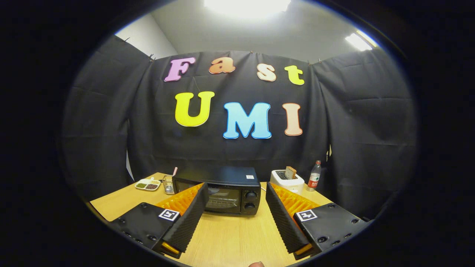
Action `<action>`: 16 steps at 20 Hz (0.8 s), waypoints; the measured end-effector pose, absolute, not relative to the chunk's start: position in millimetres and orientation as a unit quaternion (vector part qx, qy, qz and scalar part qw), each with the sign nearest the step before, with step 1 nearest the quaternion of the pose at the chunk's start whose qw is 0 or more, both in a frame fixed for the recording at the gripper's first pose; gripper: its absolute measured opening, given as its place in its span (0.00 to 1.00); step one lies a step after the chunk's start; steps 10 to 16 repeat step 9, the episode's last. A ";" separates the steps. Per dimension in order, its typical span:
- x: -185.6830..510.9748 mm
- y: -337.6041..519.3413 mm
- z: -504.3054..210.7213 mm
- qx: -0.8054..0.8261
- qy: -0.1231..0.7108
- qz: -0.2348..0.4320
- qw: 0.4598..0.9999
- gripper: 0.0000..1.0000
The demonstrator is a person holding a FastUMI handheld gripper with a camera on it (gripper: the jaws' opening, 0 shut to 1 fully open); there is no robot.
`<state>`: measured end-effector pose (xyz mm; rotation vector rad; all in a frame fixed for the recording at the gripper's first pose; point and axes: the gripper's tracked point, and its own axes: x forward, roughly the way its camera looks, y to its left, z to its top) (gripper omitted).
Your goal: Open the toaster oven, put the food inside, and close the toaster oven door.
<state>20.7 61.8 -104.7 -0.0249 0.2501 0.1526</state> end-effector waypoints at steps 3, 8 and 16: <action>22.7 63.9 -101.3 -0.018 0.119 0.078 0.990 0.98; 23.5 68.4 -94.6 -0.010 0.113 0.080 0.990 0.98; 22.2 68.4 -94.6 -0.010 0.115 0.080 0.990 0.98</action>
